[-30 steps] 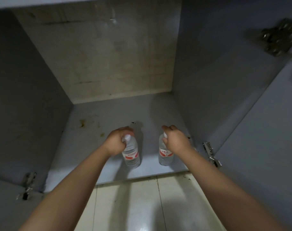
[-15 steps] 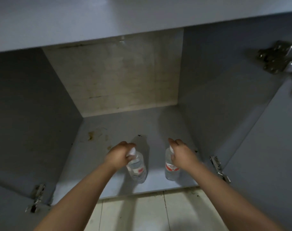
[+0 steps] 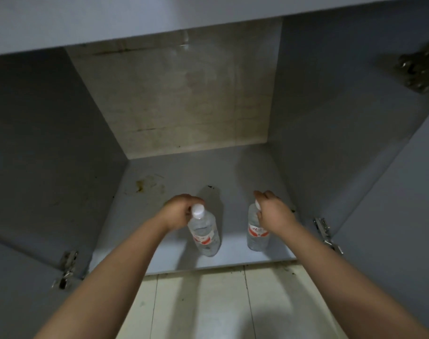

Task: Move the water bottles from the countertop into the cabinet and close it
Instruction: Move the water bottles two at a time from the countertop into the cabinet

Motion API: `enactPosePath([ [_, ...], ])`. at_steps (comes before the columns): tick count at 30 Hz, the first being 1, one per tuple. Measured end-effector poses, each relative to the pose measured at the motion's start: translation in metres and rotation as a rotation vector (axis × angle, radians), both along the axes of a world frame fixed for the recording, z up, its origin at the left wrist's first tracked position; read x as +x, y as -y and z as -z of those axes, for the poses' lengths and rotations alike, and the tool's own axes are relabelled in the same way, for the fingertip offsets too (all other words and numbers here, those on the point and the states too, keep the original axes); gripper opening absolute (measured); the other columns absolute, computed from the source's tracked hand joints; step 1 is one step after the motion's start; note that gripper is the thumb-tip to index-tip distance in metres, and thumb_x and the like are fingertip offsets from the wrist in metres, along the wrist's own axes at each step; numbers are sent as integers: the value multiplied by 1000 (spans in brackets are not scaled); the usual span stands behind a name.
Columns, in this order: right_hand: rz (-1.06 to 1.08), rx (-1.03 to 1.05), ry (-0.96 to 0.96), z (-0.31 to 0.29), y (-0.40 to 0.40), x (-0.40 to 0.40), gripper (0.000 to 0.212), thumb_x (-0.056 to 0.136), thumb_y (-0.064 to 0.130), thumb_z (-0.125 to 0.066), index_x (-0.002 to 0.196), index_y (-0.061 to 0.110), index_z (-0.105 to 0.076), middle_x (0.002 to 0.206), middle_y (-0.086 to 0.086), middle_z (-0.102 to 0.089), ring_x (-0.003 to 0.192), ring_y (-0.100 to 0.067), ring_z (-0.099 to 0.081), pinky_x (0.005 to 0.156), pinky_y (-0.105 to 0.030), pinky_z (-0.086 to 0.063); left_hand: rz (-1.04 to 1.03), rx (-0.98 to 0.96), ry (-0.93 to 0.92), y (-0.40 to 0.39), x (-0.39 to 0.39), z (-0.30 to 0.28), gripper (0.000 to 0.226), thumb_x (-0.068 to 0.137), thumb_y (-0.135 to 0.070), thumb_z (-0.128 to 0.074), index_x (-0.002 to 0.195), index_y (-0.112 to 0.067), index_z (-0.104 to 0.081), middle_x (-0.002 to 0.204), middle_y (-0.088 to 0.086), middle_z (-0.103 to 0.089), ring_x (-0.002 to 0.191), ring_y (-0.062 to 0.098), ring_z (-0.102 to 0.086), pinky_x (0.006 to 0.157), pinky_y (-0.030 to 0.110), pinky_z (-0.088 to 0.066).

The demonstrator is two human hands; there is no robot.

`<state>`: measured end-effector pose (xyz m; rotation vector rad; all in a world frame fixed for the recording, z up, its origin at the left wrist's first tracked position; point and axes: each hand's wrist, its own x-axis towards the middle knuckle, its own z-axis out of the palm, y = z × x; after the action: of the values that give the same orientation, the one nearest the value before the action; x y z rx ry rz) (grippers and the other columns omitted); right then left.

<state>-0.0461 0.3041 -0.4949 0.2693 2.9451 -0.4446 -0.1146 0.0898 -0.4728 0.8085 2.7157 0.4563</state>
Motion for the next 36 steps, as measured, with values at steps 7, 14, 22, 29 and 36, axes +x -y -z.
enactPosePath([
  [7, -9, 15, 35, -4, -1, 1, 47, 91, 7, -48, 137, 10, -38, 134, -16, -44, 122, -33, -48, 97, -33, -45, 24, -7, 42, -7, 7, -2, 44, 78, -24, -65, 117, -4, -63, 124, 17, -62, 113, 27, -58, 85, 19, -40],
  [14, 10, 34, 94, -20, -23, -12, 36, 90, 8, -53, 125, 0, -48, 130, -22, -51, 119, -33, -52, 95, -31, -44, 9, -263, -9, -19, 25, 9, 51, 93, -31, -51, 137, -9, -36, 139, 13, -45, 127, 28, -43, 104, 33, -39],
  [22, 97, 105, 32, -16, -58, -50, 34, 89, 3, -54, 122, -2, -51, 130, -26, -51, 119, -36, -52, 94, -34, -46, -66, -210, -46, -33, 25, 22, 39, 98, -22, -40, 133, -3, -36, 133, 21, -40, 124, 36, -39, 99, 39, -38],
  [29, 187, 115, -51, -14, -83, -72, 35, 89, 2, -50, 123, -5, -51, 127, -28, -52, 117, -39, -52, 96, -35, -44, -64, -153, -12, -23, 19, 28, 37, 97, -20, -43, 130, -3, -39, 128, 20, -43, 119, 34, -42, 97, 33, -37],
  [36, 180, 165, -38, -16, -90, -78, 43, 92, 3, -48, 135, 1, -43, 136, -26, -45, 125, -38, -46, 104, -35, -38, -77, -134, 4, -23, 23, 29, 36, 97, -19, -43, 130, -3, -40, 129, 20, -42, 121, 33, -40, 98, 35, -37],
])
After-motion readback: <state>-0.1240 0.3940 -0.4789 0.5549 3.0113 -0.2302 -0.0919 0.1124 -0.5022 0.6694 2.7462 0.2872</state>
